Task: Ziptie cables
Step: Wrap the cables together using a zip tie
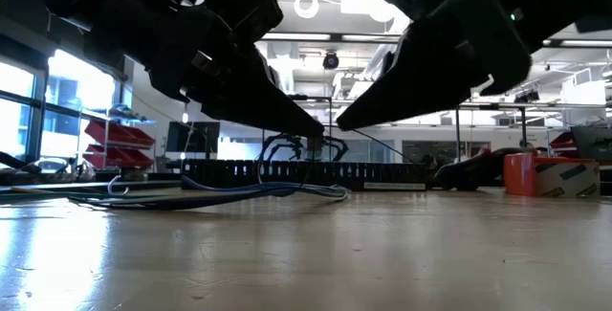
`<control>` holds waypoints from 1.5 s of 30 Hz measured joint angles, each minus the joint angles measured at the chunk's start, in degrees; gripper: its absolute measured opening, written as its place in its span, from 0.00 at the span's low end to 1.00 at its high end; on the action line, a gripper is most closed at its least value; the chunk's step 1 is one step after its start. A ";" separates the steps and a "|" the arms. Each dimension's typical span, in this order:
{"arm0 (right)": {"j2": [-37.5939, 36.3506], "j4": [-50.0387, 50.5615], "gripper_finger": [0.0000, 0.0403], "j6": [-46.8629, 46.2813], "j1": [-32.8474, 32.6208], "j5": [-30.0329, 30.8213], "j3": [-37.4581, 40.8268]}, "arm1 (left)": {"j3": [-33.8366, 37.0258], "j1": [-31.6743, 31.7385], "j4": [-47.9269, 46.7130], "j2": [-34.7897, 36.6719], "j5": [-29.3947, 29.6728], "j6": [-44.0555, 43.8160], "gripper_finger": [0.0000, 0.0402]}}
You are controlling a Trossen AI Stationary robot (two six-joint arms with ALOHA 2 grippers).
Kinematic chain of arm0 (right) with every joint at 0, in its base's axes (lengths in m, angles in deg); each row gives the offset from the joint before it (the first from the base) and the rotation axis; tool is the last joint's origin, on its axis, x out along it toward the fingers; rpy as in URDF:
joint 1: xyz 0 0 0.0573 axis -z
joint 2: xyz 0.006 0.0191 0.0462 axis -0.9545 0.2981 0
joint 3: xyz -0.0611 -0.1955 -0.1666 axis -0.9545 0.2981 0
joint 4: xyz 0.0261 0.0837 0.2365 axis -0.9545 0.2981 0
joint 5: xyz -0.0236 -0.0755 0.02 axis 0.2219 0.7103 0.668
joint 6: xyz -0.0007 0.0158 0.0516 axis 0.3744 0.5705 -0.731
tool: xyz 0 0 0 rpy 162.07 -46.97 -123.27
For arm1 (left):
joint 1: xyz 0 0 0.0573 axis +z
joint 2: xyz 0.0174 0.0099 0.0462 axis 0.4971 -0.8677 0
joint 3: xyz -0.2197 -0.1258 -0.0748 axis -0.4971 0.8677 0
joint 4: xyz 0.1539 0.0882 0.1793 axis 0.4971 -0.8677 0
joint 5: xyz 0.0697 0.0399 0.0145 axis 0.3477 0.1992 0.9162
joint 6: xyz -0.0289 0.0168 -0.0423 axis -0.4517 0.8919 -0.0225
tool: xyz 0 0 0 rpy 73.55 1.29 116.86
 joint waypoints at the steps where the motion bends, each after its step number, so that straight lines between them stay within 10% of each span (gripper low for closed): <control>1: 0.66 -0.65 0.34 0.48 0.34 -0.68 -0.25 | 0.00 -0.10 0.00 0.00 0.00 0.00 0.00; 18: 2.73 3.05 0.00 -3.39 0.24 2.36 -2.19 | 0.00 -0.44 -0.42 -0.05 0.32 0.70 0.00; 33: 2.61 26.22 0.00 -36.87 -13.79 7.62 -2.00 | 0.15 0.44 -4.22 -0.07 0.24 0.92 0.00; 45: -6.34 24.68 0.22 -24.64 -10.68 5.62 -1.32 | 0.15 0.42 -4.23 -0.07 0.22 0.32 0.00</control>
